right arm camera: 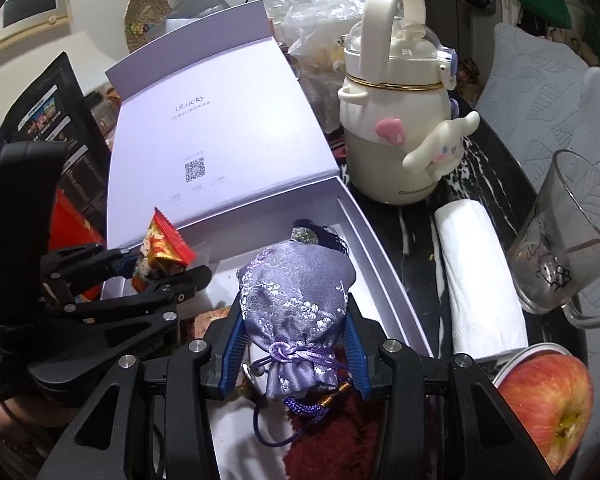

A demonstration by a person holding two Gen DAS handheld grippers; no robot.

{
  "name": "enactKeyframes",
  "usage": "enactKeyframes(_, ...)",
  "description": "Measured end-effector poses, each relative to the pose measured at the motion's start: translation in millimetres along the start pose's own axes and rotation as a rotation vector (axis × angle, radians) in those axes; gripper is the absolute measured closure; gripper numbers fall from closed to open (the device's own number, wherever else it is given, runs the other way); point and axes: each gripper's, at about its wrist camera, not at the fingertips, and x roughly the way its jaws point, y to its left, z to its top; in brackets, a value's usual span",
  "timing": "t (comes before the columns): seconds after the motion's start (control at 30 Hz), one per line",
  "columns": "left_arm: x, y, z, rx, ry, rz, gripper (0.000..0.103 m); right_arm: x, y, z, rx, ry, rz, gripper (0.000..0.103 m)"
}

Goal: Organize soft objects
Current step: 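Lower the red snack packet and purple pouch into the box and open both tools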

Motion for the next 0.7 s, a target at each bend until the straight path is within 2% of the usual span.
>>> enactKeyframes(0.13,4,-4,2,0.014,0.009,0.02,0.068,-1,0,0,-0.001,0.007,-0.004,0.049)
enactKeyframes(0.2,4,-6,2,0.019,0.014,0.027,0.066,-2,0,0,-0.002,0.007,-0.004,0.049)
enactKeyframes(0.27,5,-8,4,0.018,0.018,0.026,0.055,-4,0,0,-0.006,0.005,-0.01,0.048)
enactKeyframes(0.37,7,-14,7,0.01,0.025,0.005,0.045,-5,-1,0,-0.003,0.003,-0.012,0.047)
enactKeyframes(0.53,5,-21,7,0.013,0.026,0.026,0.045,-12,-4,2,-0.008,-0.018,-0.048,0.047)
enactKeyframes(0.7,-6,-19,11,-0.031,0.015,0.018,0.045,-21,1,4,-0.015,-0.043,-0.052,0.047)
